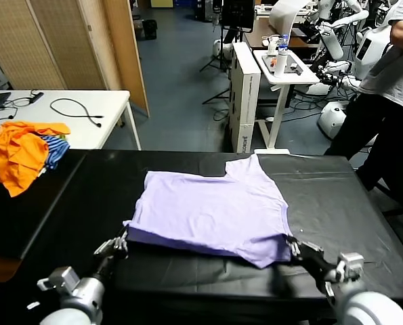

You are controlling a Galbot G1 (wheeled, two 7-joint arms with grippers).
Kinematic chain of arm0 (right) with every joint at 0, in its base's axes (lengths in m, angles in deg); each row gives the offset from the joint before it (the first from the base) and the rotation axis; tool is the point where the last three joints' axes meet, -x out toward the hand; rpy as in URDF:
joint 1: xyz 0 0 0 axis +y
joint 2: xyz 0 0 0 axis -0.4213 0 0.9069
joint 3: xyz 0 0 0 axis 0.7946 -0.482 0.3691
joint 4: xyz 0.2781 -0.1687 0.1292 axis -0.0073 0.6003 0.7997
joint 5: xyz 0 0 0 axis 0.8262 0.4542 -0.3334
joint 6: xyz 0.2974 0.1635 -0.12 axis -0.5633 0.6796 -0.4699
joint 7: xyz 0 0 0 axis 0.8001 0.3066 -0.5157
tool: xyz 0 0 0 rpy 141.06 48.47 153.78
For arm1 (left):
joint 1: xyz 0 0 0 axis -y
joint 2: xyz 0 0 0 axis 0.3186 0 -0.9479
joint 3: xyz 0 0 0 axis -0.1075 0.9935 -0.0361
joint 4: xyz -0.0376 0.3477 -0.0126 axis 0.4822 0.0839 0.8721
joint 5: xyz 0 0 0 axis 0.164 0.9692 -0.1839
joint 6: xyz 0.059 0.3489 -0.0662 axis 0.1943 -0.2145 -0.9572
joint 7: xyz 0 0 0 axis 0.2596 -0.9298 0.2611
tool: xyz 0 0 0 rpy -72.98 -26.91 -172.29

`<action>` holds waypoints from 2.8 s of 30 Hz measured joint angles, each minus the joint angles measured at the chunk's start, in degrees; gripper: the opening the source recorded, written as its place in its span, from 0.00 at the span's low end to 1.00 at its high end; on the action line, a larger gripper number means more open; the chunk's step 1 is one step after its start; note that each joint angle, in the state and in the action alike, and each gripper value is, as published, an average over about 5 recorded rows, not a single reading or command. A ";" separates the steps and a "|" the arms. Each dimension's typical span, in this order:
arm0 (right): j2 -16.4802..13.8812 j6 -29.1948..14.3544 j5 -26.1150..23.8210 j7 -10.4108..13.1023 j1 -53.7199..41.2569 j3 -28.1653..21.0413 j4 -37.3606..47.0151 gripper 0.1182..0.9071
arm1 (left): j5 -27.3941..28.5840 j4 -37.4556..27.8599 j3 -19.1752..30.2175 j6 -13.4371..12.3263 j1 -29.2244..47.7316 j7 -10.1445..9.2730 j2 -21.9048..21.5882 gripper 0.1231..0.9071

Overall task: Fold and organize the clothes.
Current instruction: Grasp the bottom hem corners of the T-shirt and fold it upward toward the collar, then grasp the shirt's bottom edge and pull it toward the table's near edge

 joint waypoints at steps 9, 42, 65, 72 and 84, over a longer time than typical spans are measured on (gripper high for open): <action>0.77 -0.07 -1.68 0.34 -9.40 -7.39 7.69 0.03 | 1.35 -5.02 0.86 0.13 4.59 -0.12 -2.38 0.03; 0.07 5.46 -2.55 -2.10 -5.73 -1.66 5.83 0.67 | 1.47 -11.14 3.24 2.14 10.54 -0.58 -5.05 0.47; -0.74 1.19 -6.68 -6.85 10.30 6.89 0.83 0.77 | 5.26 -8.15 2.66 1.29 3.61 -0.13 -3.15 0.81; -0.50 1.18 -7.22 -7.61 10.31 6.10 1.15 0.23 | 5.24 -8.56 2.70 1.27 3.58 -0.13 -3.14 0.60; 0.13 2.55 -7.75 -6.70 13.60 7.44 -1.69 0.03 | 5.66 -7.31 2.97 1.26 2.42 -0.27 -3.19 0.03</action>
